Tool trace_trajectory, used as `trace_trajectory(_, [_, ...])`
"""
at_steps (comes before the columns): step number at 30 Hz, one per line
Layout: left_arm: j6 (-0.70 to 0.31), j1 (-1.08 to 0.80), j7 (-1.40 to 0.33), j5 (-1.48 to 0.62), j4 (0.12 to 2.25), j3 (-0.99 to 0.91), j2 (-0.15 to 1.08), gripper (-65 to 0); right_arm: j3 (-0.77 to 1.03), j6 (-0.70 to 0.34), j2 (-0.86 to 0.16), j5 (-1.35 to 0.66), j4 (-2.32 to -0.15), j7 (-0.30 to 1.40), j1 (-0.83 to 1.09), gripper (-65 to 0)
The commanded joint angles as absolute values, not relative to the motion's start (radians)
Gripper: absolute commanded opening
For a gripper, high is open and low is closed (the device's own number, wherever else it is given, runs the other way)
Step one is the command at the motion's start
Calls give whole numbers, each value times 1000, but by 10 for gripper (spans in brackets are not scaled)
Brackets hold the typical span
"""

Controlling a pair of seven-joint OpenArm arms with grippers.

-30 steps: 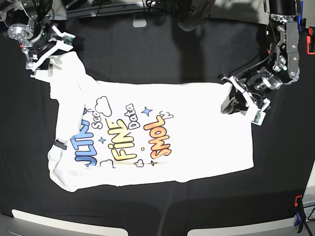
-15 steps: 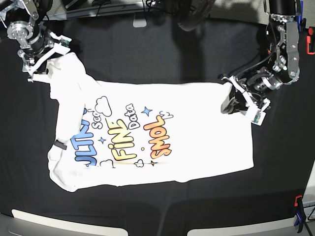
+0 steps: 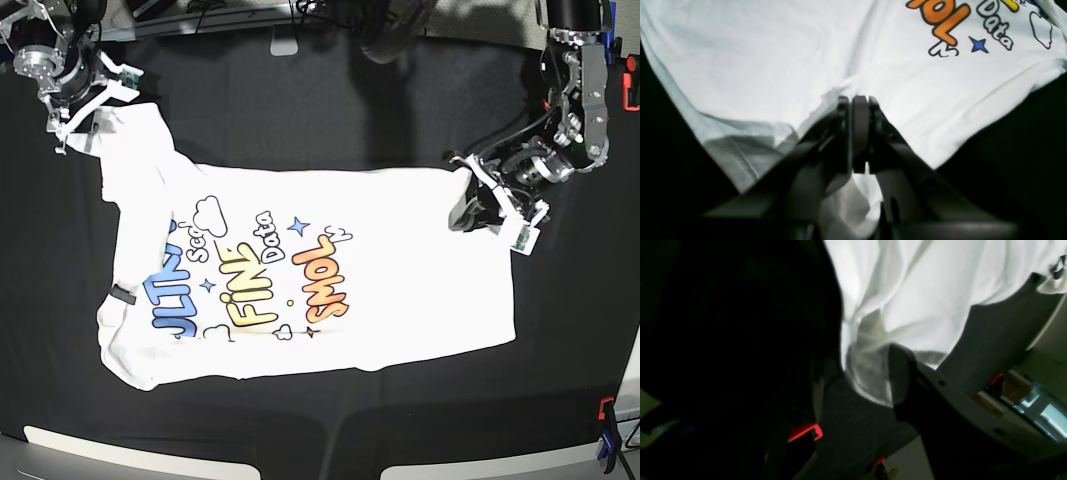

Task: Layout the t-shirt on the table in an organized manner, then fold the t-shirt properly
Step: 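Pull the held shirt corners apart with both grippers to straighten it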

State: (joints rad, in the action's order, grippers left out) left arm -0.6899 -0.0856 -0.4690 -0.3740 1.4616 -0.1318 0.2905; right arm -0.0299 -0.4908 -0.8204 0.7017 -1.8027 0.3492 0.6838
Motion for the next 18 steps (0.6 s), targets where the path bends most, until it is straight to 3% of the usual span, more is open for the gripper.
trace_trajectory(1, [-698, -72, -440, -395, 1482, -136, 297, -650, -20, -476, -839, 696, -1814, 352, 682, -388])
trace_trajectory(7, [-698, -72, -440, -395, 1482, -136, 297, -650, -20, -384, -839, 690, -1814, 364, 682, -541])
trace_trajectory(10, [-698, -72, -440, -395, 1482, -136, 297, -650, -20, -365, -839, 562, -1815, 390, 682, -650])
trace_trajectory(15, [-698, -72, -450, -395, 1482, -136, 297, -650, -20, -365, -839, 355, -1837, 689, 688, -650])
trace_trajectory(18, [-698, -72, -482, -396, 1482, -136, 297, -650, -20, -356, -840, 363, -1861, 715, 726, -650])
